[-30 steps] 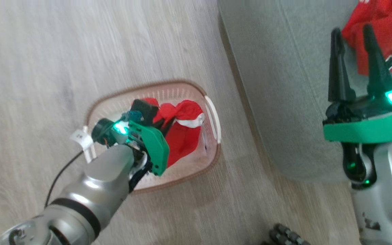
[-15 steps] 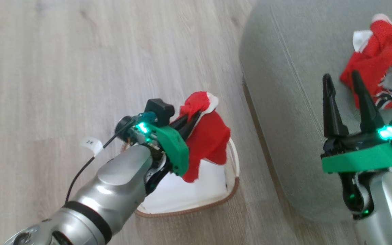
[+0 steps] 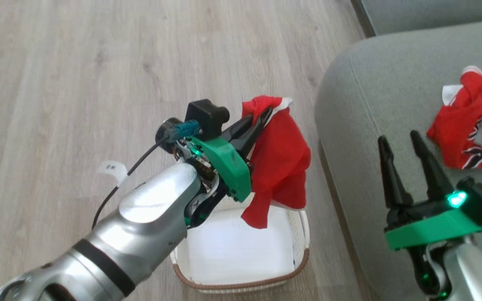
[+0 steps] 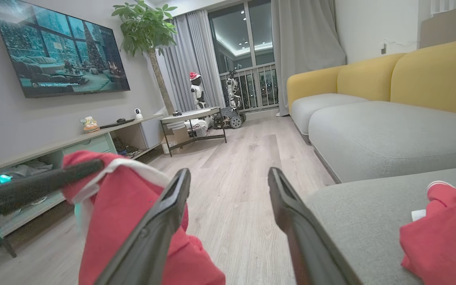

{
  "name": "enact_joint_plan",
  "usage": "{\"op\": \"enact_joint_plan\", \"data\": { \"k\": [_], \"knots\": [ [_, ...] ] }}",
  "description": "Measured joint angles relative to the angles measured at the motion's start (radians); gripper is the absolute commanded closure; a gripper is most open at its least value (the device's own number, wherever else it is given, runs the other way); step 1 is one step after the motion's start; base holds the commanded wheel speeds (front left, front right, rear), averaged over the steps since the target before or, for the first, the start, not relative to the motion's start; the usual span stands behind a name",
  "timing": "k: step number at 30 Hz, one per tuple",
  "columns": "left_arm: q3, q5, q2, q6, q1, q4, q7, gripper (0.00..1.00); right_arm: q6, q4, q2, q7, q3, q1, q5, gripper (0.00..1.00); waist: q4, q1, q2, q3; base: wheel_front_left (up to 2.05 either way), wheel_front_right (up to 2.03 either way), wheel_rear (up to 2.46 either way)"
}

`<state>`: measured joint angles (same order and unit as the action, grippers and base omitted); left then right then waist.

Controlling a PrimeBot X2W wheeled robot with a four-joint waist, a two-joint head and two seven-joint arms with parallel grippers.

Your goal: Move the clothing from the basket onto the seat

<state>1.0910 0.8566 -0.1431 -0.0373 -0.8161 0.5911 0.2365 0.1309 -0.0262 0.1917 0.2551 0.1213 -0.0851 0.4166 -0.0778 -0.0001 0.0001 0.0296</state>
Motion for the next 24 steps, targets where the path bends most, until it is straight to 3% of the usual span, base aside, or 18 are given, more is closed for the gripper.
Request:
{"op": "enact_joint_plan", "data": {
  "k": [13, 24],
  "knots": [
    [-0.038, 0.0, -0.046, 0.082, -0.1, -0.222, -0.075, 1.0, 0.0, 0.0, 0.008, -0.016, 0.107, 0.039, 0.016, 0.0, 0.026, 0.0, 0.0, -0.04, 0.0, 0.0, 0.0],
    [-0.034, 0.0, -0.063, 0.092, -0.1, -0.263, -0.092, 1.0, 0.0, -0.007, 0.078, -0.037, 0.227, 0.006, -0.01, 0.0, 0.033, 0.0, 0.0, -0.029, 0.0, 0.0, 0.0]
  ]
}}
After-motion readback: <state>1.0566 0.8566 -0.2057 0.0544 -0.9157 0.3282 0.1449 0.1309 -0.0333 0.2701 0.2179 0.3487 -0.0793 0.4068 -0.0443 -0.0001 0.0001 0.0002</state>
